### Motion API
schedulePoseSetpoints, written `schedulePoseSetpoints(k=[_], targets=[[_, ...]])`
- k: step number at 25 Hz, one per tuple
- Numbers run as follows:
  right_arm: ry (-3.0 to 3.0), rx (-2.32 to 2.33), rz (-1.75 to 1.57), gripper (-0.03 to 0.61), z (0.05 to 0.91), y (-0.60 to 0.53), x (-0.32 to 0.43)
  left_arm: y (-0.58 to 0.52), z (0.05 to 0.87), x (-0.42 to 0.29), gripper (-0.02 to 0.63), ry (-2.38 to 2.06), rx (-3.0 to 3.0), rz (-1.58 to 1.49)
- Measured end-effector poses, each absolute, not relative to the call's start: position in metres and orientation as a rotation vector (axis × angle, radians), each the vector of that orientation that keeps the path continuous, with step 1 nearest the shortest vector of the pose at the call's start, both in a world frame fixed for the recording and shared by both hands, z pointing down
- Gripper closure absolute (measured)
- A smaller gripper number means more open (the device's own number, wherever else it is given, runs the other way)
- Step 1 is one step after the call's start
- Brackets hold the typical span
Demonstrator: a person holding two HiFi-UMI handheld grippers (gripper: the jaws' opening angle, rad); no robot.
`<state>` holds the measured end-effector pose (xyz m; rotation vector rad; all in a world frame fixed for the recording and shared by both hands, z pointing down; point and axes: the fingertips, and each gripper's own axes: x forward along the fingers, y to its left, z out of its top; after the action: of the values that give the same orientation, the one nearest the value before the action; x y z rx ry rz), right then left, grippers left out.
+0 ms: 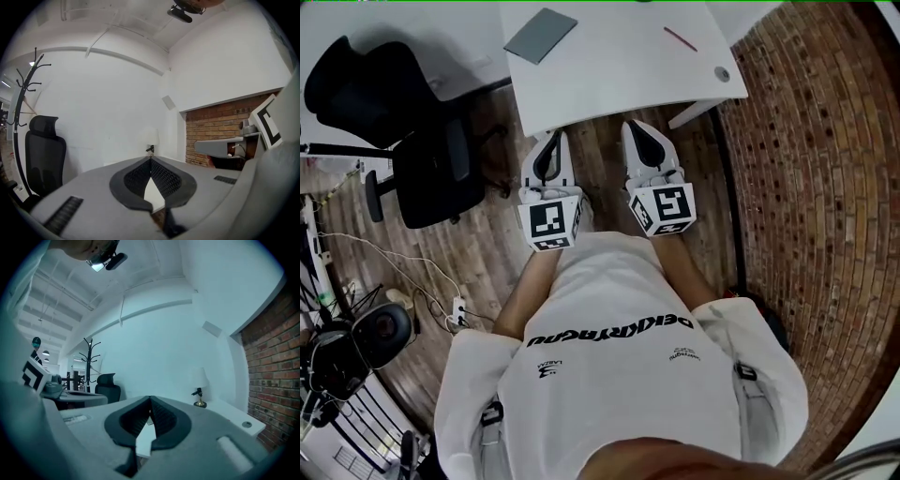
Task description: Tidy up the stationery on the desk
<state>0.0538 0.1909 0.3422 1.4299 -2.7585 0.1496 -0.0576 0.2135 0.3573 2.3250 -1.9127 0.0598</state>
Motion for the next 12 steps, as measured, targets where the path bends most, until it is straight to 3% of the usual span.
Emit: schedulePoseSetpoints(k=[12], targets=[[-2.631, 1.497, 0.267, 0.578, 0.351, 0.014, -0.033, 0.031, 0.369, -0.146, 0.617, -1.809, 2.291, 0.124]])
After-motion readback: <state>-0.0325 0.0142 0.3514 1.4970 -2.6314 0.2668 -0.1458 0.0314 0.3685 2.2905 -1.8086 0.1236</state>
